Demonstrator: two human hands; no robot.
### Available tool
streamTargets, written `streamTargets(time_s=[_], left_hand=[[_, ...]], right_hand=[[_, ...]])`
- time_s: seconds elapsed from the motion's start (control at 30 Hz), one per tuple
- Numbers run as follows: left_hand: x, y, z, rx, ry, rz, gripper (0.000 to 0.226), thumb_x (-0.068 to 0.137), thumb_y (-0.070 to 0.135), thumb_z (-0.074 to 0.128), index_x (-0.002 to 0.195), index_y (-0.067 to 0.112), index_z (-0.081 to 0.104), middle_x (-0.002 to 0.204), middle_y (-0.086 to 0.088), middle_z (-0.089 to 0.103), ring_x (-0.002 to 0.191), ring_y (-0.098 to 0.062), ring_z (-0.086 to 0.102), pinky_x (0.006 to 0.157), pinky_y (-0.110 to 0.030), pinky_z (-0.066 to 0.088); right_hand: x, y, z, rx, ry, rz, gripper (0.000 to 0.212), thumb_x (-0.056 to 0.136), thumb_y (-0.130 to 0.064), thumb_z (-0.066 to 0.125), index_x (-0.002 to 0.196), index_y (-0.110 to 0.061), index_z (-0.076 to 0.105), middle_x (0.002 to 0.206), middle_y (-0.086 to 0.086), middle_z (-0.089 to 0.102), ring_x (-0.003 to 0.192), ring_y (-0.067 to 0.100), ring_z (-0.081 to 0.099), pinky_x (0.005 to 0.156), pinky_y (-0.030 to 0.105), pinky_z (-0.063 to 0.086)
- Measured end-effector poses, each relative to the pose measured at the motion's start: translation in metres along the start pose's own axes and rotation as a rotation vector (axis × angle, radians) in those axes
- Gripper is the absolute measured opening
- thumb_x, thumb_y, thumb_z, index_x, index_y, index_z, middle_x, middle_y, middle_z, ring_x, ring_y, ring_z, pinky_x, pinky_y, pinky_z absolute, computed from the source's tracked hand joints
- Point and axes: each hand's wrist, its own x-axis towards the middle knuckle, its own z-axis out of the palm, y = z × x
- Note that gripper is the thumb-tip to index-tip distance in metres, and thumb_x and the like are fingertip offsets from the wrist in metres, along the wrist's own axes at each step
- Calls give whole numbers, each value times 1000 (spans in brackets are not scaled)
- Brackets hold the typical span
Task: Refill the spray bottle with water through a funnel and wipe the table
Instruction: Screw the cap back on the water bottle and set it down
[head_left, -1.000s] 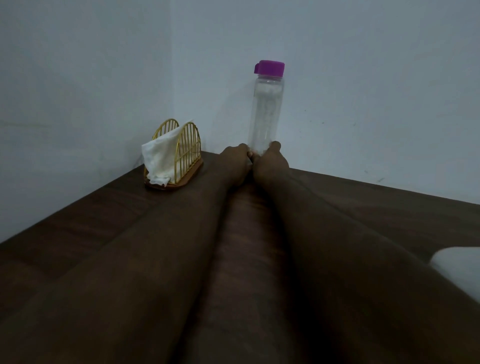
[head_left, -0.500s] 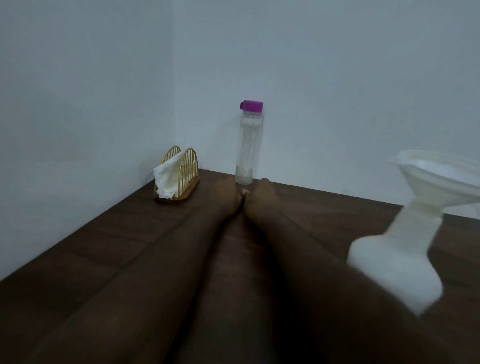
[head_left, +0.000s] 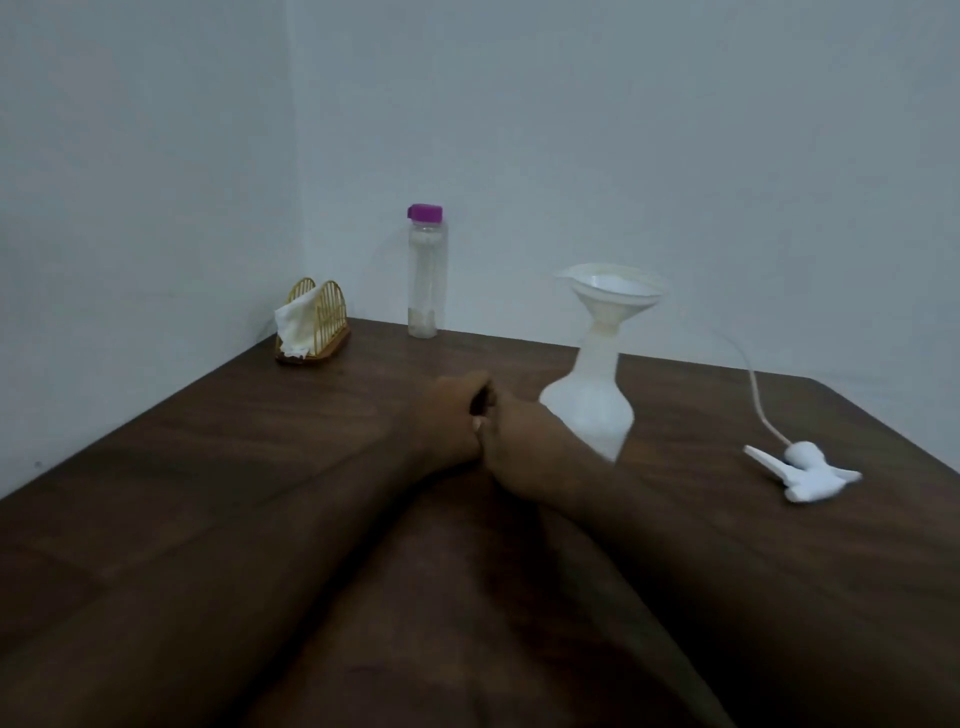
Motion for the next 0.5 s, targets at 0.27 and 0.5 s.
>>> streamTargets(time_s=[0.27, 0.5], left_hand=[[-26, 33, 20, -307, 161, 150, 75, 62, 82, 63, 120, 37, 48, 105, 21, 56, 96, 6, 54, 77, -14, 44], [3, 78, 47, -531, 189, 84, 80, 64, 78, 62, 126, 32, 46, 112, 20, 55, 102, 0, 55, 74, -11, 38]], right_hand=[[-73, 64, -49, 400, 673, 125, 10, 90, -29, 66, 84, -22, 70, 78, -11, 69, 75, 3, 63, 63, 22, 46], [-43, 81, -49, 664, 502, 255, 66, 85, -41, 73, 139, -14, 46, 129, 0, 59, 116, 15, 58, 90, 28, 50]])
